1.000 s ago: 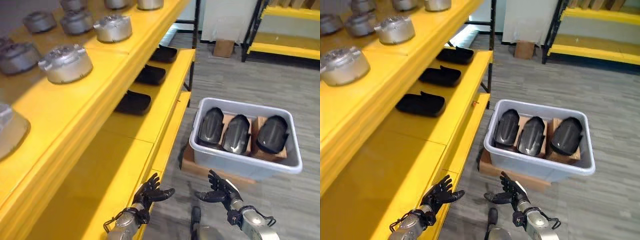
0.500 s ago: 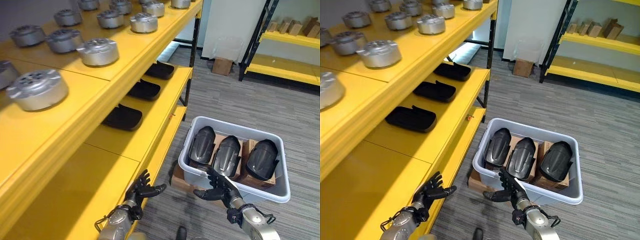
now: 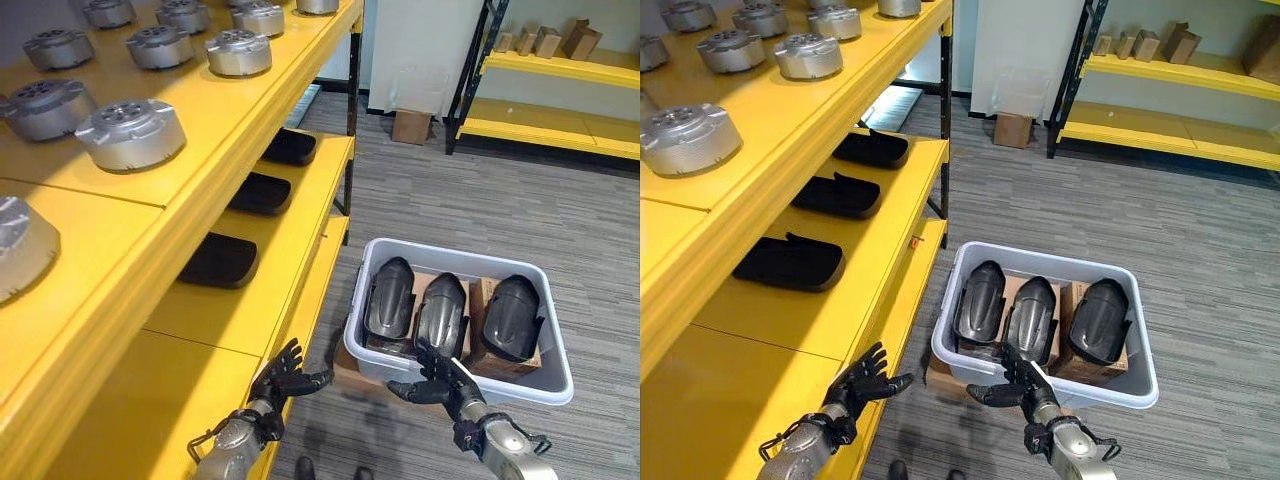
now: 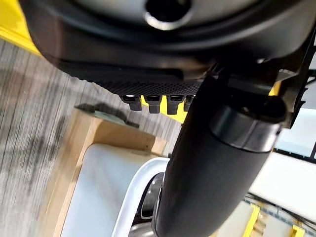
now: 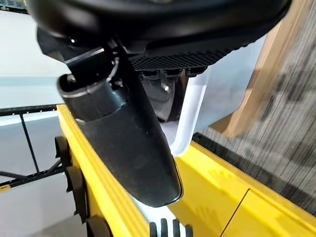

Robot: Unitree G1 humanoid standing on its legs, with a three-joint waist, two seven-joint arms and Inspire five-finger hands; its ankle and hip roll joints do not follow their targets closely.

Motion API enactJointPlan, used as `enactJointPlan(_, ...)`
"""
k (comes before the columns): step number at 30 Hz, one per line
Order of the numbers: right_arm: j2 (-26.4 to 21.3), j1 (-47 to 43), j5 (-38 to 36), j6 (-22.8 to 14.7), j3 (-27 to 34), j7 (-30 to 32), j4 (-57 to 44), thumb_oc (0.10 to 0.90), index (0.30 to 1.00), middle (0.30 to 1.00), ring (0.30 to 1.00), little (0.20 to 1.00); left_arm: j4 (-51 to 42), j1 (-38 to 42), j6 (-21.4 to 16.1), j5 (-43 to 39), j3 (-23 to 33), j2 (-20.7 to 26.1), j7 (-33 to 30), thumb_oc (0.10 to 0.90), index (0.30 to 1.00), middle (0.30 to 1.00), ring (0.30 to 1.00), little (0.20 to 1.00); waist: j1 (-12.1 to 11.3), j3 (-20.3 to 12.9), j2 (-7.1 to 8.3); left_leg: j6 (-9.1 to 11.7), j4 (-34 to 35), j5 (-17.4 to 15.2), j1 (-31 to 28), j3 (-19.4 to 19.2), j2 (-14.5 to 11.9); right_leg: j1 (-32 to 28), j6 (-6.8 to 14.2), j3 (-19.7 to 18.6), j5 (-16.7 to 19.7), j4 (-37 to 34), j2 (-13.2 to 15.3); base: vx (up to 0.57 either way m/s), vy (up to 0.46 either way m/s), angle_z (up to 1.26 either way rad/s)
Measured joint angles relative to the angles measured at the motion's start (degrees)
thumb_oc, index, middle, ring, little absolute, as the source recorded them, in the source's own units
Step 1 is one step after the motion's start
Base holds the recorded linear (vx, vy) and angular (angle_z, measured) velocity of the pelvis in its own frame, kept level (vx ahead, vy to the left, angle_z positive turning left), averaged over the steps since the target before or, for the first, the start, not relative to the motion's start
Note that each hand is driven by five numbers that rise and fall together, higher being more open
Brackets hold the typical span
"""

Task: Move parts from the plastic box to the shelf.

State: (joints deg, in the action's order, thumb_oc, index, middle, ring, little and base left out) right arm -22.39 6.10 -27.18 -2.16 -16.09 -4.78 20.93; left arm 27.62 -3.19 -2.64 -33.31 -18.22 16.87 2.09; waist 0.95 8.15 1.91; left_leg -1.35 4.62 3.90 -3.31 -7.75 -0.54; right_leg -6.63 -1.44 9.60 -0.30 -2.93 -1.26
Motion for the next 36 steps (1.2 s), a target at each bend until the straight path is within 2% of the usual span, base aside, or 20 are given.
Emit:
enactJointPlan(3, 0.15, -0.01, 0.00, 0.00, 0.01, 0.02, 0.00, 0.900, 1.000, 1.000, 1.000, 1.000, -0.38, -0.05, 0.01, 0.00, -0.57, -0.10, 0.56, 0.900, 1.000, 1.000, 1.000, 1.000, 0.06, 0.09, -0.29, -0.80, 0.01, -0.55, -0.12, -0.57, 0.42, 1.80, 1.25, -0.69, -1.39, 3.44, 0.78, -0.01, 0.087, -0.12)
enactJointPlan(6, 0.13, -0.04, 0.12, 0.00, 0.01, 0.03, -0.04, 0.900, 1.000, 1.000, 1.000, 1.000, -0.67, 0.07, 0.02, 0.01, -0.84, -0.39, 0.70, 0.900, 1.000, 1.000, 1.000, 1.000, 0.30, 0.33, -1.28, -1.91, 0.00, -0.96, 0.29, -1.50, 0.54, 6.48, 3.33, -1.01, -3.39, 11.38, 1.62, -0.04, 0.078, -0.21)
enactJointPlan(8, -0.15, 0.55, 0.13, 0.16, -0.02, 0.01, -0.04, 0.900, 1.000, 1.000, 1.000, 1.000, -0.60, 1.69, 0.02, 0.04, -2.38, -0.23, 0.78, 0.900, 1.000, 1.000, 1.000, 1.000, 0.64, 1.70, -2.58, -3.03, -0.01, -0.83, 0.29, -1.52, 0.47, 14.90, 7.45, -0.63, -6.08, 28.61, 4.01, 0.04, 0.040, -0.03)
enactJointPlan(10, -0.02, 0.42, 0.13, 0.42, -0.27, -0.26, -0.05, 0.900, 1.000, 1.000, 1.000, 1.000, -0.72, 1.74, 0.01, 0.04, -2.48, -0.51, 1.12, 0.900, 1.000, 1.000, 1.000, 1.000, 0.27, 2.25, -3.41, -3.80, -1.45, -1.73, 0.78, -1.23, 0.70, 16.83, 8.34, -1.13, -7.61, 32.65, 8.95, 0.12, -0.092, 0.12)
enactJointPlan(11, -0.04, 0.67, 0.13, 0.40, -0.20, -0.30, -0.81, 0.900, 1.000, 1.000, 1.000, 1.000, -0.71, 1.74, 0.02, 0.05, -2.54, -0.82, 1.22, 0.900, 1.000, 1.000, 1.000, 1.000, 0.36, 2.26, -3.90, -3.40, -2.23, -2.11, 1.25, -0.77, 0.64, 15.89, 8.04, -0.81, -7.45, 30.07, 15.33, 0.09, -0.135, 0.10)
enactJointPlan(13, 0.44, 0.95, 0.14, 0.38, -0.25, -0.64, -0.87, 0.900, 1.000, 1.000, 1.000, 1.000, -0.56, 1.71, 0.00, 0.03, -2.46, -0.82, 1.02, 0.900, 1.000, 1.000, 1.000, 1.000, 0.23, 2.28, -4.21, -3.12, -3.21, -2.34, 1.60, -0.15, 0.80, 12.77, 9.40, -1.52, -4.79, 21.72, 22.00, 0.09, -0.286, 0.12)
enactJointPlan(14, 1.21, 1.11, 0.14, 0.35, -0.26, -0.72, -0.89, 0.900, 1.000, 1.000, 1.000, 1.000, -0.54, 1.73, -0.05, 0.03, -2.23, -0.23, 0.65, 0.900, 1.000, 1.000, 1.000, 1.000, 0.08, 2.25, -4.08, -3.29, -3.81, -2.21, 2.36, 0.59, 0.39, 11.26, 10.43, -1.41, -2.76, 17.70, 23.73, 0.09, -0.414, 0.21)
enactJointPlan(16, 1.98, 2.11, 0.15, 0.08, -0.32, -0.74, -0.92, 0.900, 1.000, 1.000, 1.000, 1.000, 0.98, 2.40, -0.30, -0.06, -1.58, 0.21, 0.33, 0.900, 1.000, 1.000, 1.000, 1.000, -1.26, 2.19, -2.26, -0.17, -6.52, -3.27, 3.70, 1.20, 0.53, 8.06, 14.28, -1.69, 1.52, 10.67, 28.36, 0.05, -0.357, 0.14)
enactJointPlan(18, 2.01, 2.44, 0.16, 0.09, -1.08, -1.03, -1.10, 0.900, 1.000, 1.000, 1.000, 1.000, 1.68, 2.21, -0.29, -0.12, 0.83, 0.75, -0.83, 0.900, 1.000, 1.000, 1.000, 1.000, -2.70, 2.25, -0.19, 2.33, -10.71, -4.66, 5.74, 1.14, -0.17, 5.76, 14.65, -0.43, 5.15, 4.53, 30.30, 0.03, -0.227, 0.00)
enactJointPlan(19, 2.16, 2.67, 0.16, 0.11, -1.29, -1.20, -1.10, 0.900, 1.000, 1.000, 1.000, 1.000, 1.68, 1.91, -0.31, -0.15, 1.89, 1.55, -1.48, 0.900, 1.000, 1.000, 1.000, 1.000, -3.23, 2.17, 1.07, 3.63, -12.08, -4.87, 6.34, 1.27, -0.80, 4.32, 14.45, 1.12, 6.44, 2.66, 29.89, 0.02, -0.287, 0.12)
enactJointPlan(20, 2.93, 2.84, 0.17, 0.11, -1.23, -1.07, -0.69, 0.900, 1.000, 1.000, 1.000, 1.000, 2.03, 1.55, -0.33, -0.15, 3.25, 4.33, -1.81, 0.900, 1.000, 1.000, 1.000, 1.000, -4.23, 1.93, 3.85, 6.48, -13.57, -5.50, 6.90, 2.32, -1.94, 2.57, 16.84, 3.83, 5.83, 2.55, 28.51, 0.03, -0.405, 0.16)
enactJointPlan(21, 1.71, 2.18, 0.17, 0.34, -0.73, -0.66, 0.27, 0.900, 1.000, 1.000, 1.000, 1.000, 3.87, 1.49, -0.19, -0.21, 3.88, 2.76, -2.33, 0.900, 1.000, 1.000, 1.000, 1.000, -3.95, 1.70, 0.83, 7.23, -13.51, -5.16, 7.48, 3.24, -5.03, 2.30, 15.54, 3.97, 5.43, 2.85, 24.64, 0.02, -0.386, 0.30)
enactJointPlan(23, -1.01, 2.81, 0.13, 0.44, 0.76, -0.42, -0.29, 0.900, 1.000, 1.000, 1.000, 1.000, 3.29, -0.42, -0.29, -0.23, 3.84, 1.45, -2.56, 0.900, 1.000, 1.000, 1.000, 1.000, -2.86, 0.87, -1.39, 8.18, -10.90, -2.67, 6.98, 5.31, -9.13, 2.20, 15.06, 4.49, 3.82, 3.18, 19.89, 0.02, -0.204, 0.29)
enactJointPlan(24, -2.30, 2.89, 0.13, 0.41, 1.41, -0.39, -0.37, 0.900, 1.000, 1.000, 1.000, 1.000, 2.94, -1.39, -0.29, -0.22, 3.72, 0.67, -2.33, 0.900, 1.000, 1.000, 1.000, 1.000, -2.52, -0.02, -2.77, 7.57, -9.30, -1.11, 6.54, 5.09, -10.55, 2.14, 14.14, 5.10, 3.26, 3.21, 18.34, 0.02, -0.213, 0.11)
enactJointPlan(27, -6.23, 2.84, 0.10, 0.40, 3.48, -0.06, -0.05, 0.900, 1.000, 1.000, 1.000, 1.000, 2.27, -3.84, -0.28, -0.24, 3.20, -2.25, -1.38, 0.900, 1.000, 1.000, 1.000, 1.000, -1.96, -1.11, -4.24, 7.68, -7.02, 0.95, 4.64, 4.83, -13.82, 2.03, 12.43, 4.87, 1.99, 3.71, 14.84, 0.02, -0.280, -0.08)
enactJointPlan(29, -6.80, 2.70, 0.10, 0.30, 3.57, 0.03, -0.13, 0.900, 1.000, 1.000, 1.000, 1.000, 1.61, -4.60, -0.28, -0.27, 3.19, -2.50, -1.38, 0.900, 1.000, 1.000, 1.000, 1.000, -1.19, -1.90, -4.95, 8.02, -6.05, 1.25, 4.02, 4.69, -15.43, 2.00, 11.78, 4.93, 1.66, 3.76, 13.23, -0.01, -0.313, -0.14)
enactJointPlan(30, -6.98, 2.87, 0.10, 0.25, 2.91, -0.04, -0.14, 0.900, 1.000, 1.000, 1.000, 1.000, 1.43, -4.67, -0.29, -0.38, 3.37, -2.46, -1.42, 0.900, 1.000, 1.000, 1.000, 1.000, -1.21, -1.97, -4.76, 8.04, -5.22, 1.29, 3.17, 4.29, -16.97, 2.16, 11.38, 4.52, 1.40, 3.97, 11.62, -0.03, -0.360, -0.16)
enactJointPlan(33, -6.74, 3.01, 0.11, 0.23, 2.32, -0.57, -0.01, 0.900, 1.000, 1.000, 1.000, 1.000, 1.63, -4.89, -0.28, -1.68, 3.66, -2.42, -1.48, 0.900, 1.000, 1.000, 1.000, 1.000, -1.28, -2.21, -4.23, 8.07, -5.78, 1.47, 3.21, 3.40, -18.18, 3.69, 10.53, 3.71, -0.26, 6.32, 10.77, -0.03, -0.216, -0.12)
enactJointPlan(35, -6.36, 3.03, 0.10, 0.10, 2.12, -0.50, -0.08, 0.900, 1.000, 1.000, 1.000, 1.000, 1.68, -4.91, -0.28, -2.43, 3.99, -2.29, -1.60, 0.900, 1.000, 1.000, 1.000, 1.000, -1.32, -2.55, -4.13, 6.59, -5.44, 1.58, 3.31, 3.51, -18.62, 4.38, 10.14, 3.90, -0.77, 8.03, 10.13, -0.08, -0.366, -0.05)
enactJointPlan(36, -6.28, 2.99, 0.10, 0.01, 1.39, -0.50, -0.08, 0.900, 1.000, 1.000, 1.000, 1.000, 1.64, -4.96, -0.37, -2.44, 4.65, -2.30, -1.59, 0.900, 1.000, 1.000, 1.000, 1.000, -1.85, -2.53, -3.90, 5.78, -8.02, 2.52, 4.85, 4.01, -19.60, 7.37, 7.85, 2.85, -3.29, 13.28, 9.21, -0.13, -0.443, 0.02)
